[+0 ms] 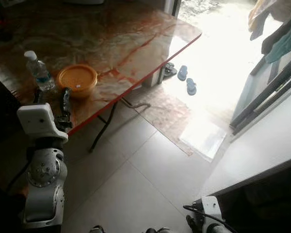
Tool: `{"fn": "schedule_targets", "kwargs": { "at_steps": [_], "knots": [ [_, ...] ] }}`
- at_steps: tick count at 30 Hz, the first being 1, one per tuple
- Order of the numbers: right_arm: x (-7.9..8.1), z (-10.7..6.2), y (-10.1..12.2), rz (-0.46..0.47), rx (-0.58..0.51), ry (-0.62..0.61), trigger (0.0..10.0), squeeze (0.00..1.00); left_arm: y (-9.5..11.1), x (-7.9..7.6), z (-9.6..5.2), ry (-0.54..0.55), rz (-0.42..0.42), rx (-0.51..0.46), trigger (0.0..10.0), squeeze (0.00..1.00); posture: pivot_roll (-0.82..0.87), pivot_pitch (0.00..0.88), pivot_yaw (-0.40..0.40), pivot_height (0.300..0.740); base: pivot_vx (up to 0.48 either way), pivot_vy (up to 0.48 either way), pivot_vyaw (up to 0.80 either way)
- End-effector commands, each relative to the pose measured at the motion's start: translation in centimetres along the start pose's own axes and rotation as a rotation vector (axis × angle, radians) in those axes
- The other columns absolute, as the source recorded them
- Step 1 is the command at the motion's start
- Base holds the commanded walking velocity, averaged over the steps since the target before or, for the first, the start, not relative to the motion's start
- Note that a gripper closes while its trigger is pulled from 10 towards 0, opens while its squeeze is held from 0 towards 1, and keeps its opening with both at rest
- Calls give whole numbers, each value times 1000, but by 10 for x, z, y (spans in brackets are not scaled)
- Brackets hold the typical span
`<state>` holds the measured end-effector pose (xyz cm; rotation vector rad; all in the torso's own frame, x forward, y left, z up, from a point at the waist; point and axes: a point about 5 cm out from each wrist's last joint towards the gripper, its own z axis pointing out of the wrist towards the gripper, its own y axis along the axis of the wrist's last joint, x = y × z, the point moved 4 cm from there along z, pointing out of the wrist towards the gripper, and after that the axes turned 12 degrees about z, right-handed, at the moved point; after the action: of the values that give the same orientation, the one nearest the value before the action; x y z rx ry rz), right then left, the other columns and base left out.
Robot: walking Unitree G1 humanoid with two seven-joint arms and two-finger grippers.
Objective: Restocking fridge
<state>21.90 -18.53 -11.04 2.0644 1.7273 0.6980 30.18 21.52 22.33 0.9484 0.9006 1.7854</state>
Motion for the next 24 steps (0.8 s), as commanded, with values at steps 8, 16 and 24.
{"fn": "schedule_targets", "kwargs": {
  "at_steps": [8,16,24],
  "knots": [
    [-4,-2,-15,37,36,-10,10000,0,3,-13,1,-46,-46,19,10000,0,14,194,-90,740,98,0,0],
    [-3,-2,-15,13,36,-6,10000,0,4,-11,4,-50,-38,12,10000,0,21,171,-82,740,299,0,0],
    [-4,-3,-18,12,43,-10,10000,0,9,-16,5,-67,-28,-6,10000,0,30,141,-79,740,343,0,436]
  ]
}}
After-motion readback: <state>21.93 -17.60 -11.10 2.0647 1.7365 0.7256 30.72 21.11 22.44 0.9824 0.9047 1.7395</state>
